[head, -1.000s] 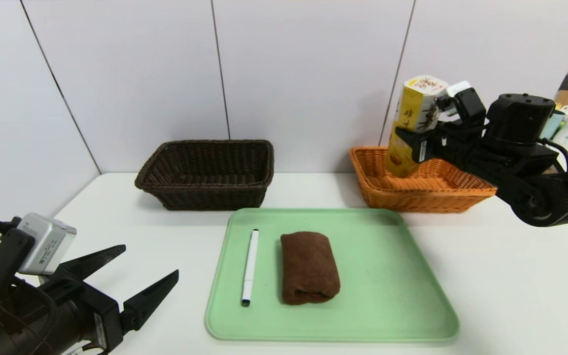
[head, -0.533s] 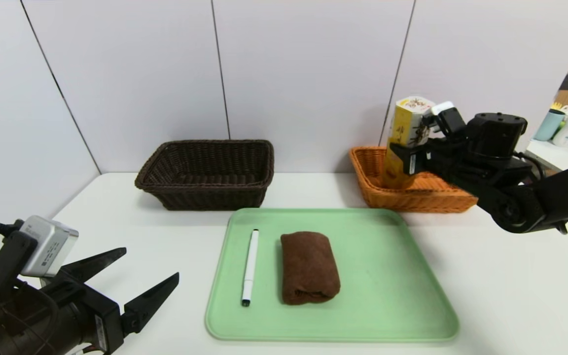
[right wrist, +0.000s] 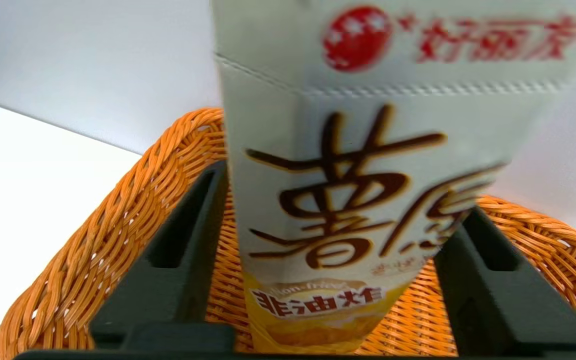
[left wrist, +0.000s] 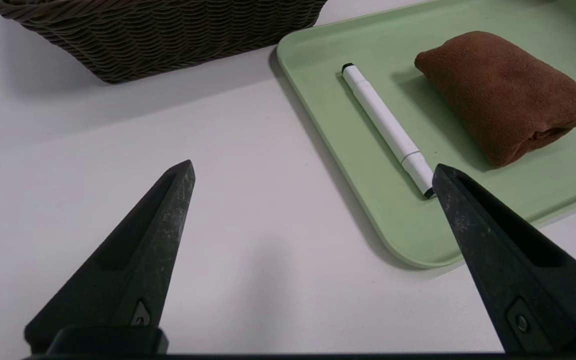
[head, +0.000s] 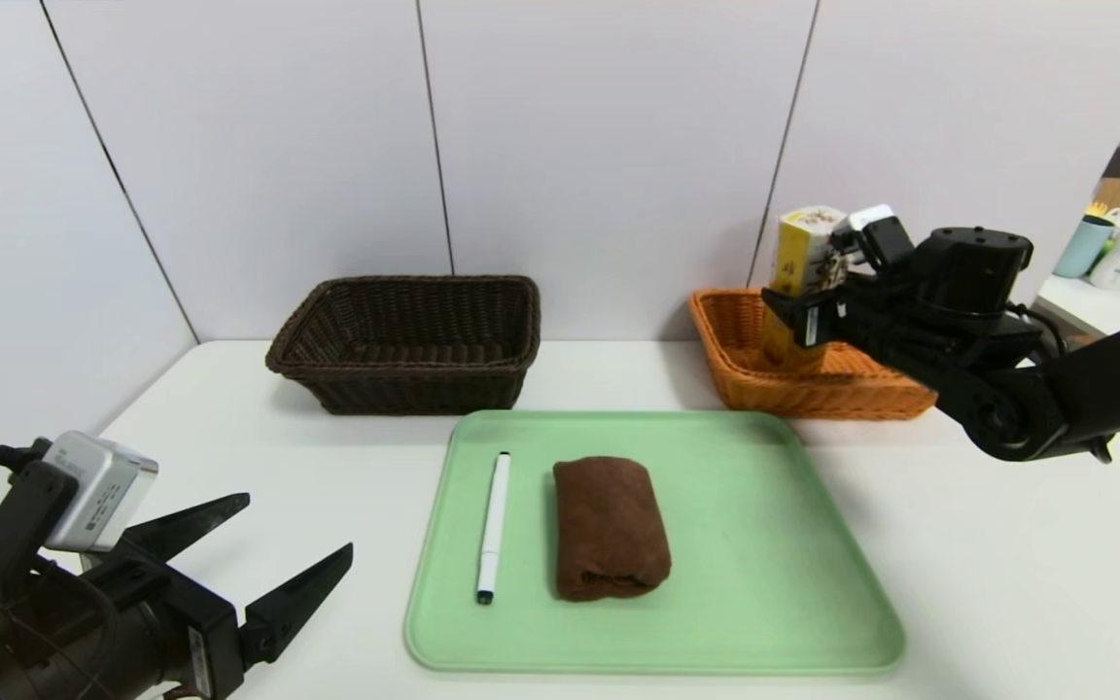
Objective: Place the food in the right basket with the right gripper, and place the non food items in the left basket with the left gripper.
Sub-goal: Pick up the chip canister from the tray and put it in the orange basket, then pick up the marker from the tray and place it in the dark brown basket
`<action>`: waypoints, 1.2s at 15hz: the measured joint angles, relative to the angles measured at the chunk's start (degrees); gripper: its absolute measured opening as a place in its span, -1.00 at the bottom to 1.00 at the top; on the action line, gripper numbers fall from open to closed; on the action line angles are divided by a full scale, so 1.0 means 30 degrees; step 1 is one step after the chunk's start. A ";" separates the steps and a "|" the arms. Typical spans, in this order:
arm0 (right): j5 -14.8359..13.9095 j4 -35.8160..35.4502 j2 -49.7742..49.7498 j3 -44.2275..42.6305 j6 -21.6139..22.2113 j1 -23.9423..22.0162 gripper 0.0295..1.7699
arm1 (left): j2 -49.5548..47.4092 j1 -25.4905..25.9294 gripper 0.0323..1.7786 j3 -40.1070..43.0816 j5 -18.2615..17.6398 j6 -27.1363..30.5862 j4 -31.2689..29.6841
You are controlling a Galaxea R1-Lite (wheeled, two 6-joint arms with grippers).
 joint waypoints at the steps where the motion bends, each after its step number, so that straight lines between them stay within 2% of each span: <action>1: -0.0008 -0.0073 -0.0049 0.0049 0.0008 0.0000 0.50 | 0.0000 0.0000 0.90 0.0057 -0.0008 0.0016 0.0004; 8: 0.0138 -0.0289 -0.1235 0.1276 -0.0126 -0.0211 0.75 | -0.0024 0.0000 0.90 0.0195 -0.0028 0.0037 -0.0008; 14: 0.0524 -0.0325 -0.2556 0.3328 -0.0459 -0.1227 0.85 | -0.0203 -0.0012 0.90 0.0240 -0.0037 0.0110 -0.0008; 18: 0.1008 -0.1463 -0.3539 0.4844 -0.0532 -0.1792 0.88 | -0.0402 -0.0028 0.90 0.0313 -0.0053 0.0163 -0.0037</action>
